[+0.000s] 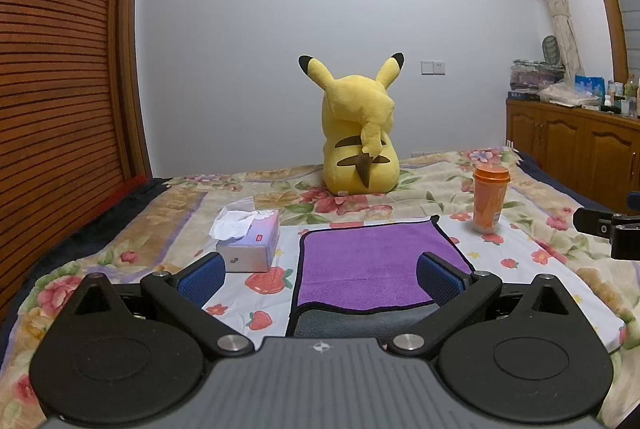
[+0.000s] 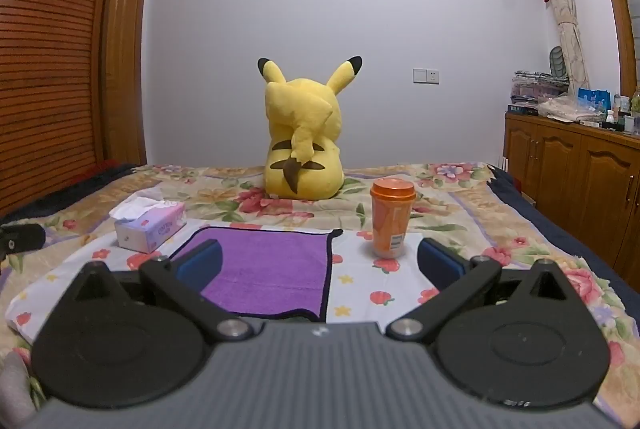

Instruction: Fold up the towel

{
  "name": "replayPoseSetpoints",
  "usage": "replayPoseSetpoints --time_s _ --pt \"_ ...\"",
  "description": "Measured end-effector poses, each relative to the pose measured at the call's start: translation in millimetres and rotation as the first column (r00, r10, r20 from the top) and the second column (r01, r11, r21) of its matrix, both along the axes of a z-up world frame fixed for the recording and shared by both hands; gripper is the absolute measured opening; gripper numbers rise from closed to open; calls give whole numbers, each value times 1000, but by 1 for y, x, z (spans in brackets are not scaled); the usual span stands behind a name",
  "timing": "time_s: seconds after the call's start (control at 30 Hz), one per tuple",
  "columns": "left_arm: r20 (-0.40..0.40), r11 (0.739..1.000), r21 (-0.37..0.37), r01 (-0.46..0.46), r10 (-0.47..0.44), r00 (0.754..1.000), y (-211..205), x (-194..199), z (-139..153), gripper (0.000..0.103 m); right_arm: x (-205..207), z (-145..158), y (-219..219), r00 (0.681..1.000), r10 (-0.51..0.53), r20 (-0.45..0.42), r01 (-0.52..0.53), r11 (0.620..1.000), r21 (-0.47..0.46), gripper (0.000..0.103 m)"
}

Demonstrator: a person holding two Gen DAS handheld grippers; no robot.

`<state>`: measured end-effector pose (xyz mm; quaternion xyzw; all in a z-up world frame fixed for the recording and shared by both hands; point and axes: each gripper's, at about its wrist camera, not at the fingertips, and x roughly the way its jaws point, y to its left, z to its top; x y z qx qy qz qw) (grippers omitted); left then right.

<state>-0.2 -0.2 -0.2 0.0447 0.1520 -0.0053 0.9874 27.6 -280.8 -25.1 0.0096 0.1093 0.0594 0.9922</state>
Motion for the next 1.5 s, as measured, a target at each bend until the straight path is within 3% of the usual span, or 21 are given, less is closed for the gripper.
replayPoseSetpoints --time_s 1.5 --pt "3 1000 12 -1 1 1000 -1 2 1 103 -1 -1 1 1000 -1 0 1 1000 -2 103"
